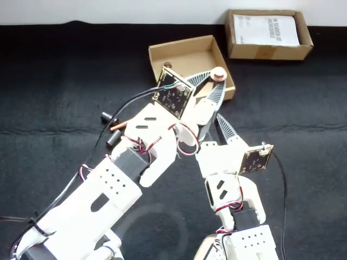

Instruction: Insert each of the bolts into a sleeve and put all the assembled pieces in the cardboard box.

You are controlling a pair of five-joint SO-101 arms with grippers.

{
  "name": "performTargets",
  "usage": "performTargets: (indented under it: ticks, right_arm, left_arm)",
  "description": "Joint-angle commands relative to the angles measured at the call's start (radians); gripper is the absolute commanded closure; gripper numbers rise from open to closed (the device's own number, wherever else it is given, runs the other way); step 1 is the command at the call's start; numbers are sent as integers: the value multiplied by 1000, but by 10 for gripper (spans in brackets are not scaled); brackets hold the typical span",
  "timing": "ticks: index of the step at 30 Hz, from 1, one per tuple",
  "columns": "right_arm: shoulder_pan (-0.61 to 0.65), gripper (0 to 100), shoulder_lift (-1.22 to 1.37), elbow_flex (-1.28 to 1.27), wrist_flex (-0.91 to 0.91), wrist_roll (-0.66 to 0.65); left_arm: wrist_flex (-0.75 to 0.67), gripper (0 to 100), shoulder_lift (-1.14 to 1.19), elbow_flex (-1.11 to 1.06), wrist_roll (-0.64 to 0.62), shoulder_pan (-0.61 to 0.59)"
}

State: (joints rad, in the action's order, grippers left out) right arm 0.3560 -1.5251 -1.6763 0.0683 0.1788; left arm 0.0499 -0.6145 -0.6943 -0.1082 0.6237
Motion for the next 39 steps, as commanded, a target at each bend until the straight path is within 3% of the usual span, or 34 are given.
performTargets:
  ticks: [1,17,27,39]
  right_arm:
    - [-4,992,2,-134,10,-9]
    - [-4,992,2,-134,10,-9]
    - [-4,992,2,-134,10,-11]
    - [-5,992,1,-134,10,-11]
  left_arm:
    - [2,990,7,48,-8,1]
    - [5,990,-22,47,-6,7]
    - [146,990,-88,44,-8,19]
    - [158,990,-79,35,-44,22]
